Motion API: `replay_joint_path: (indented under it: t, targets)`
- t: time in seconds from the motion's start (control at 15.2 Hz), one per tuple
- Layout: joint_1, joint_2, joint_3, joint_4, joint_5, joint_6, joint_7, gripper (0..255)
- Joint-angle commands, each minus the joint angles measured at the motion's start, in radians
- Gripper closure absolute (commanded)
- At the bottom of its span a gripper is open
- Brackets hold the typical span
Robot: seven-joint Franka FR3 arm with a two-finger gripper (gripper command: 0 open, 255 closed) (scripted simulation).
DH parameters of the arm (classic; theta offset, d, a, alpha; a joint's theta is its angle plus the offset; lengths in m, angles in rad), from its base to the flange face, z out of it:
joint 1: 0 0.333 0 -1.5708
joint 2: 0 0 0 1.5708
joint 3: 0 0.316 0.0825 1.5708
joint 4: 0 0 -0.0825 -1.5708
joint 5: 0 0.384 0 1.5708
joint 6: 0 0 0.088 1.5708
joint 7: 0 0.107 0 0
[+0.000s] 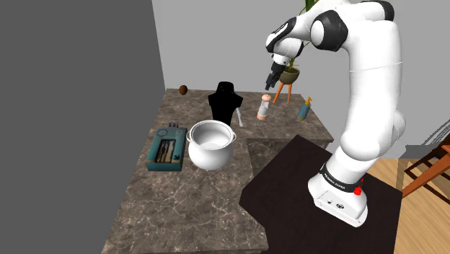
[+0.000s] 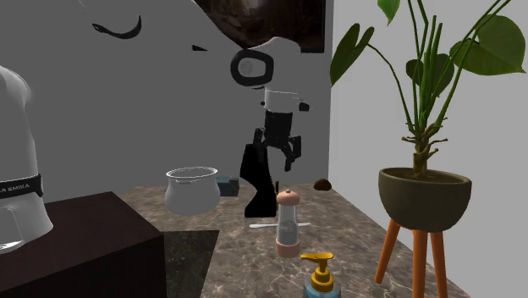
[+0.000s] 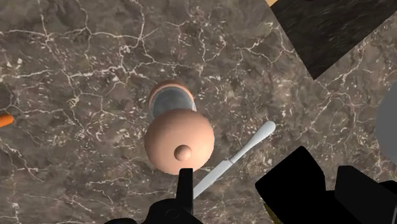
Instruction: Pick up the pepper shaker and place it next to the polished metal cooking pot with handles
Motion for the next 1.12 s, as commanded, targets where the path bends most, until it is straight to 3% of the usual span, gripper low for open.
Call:
replay_joint_path:
  t: [0.0,0.26,1.06]
  targets:
    - [-0.042,0.090,0.022,0.093,0.033,-0.018,-0.021,0]
    - [-0.127,0.263,0.061,0.292,0.072,-0.063,-0.039,0]
    - [-0.127,0.315,0.084,0.279,0.099,0.001,-0.053,0]
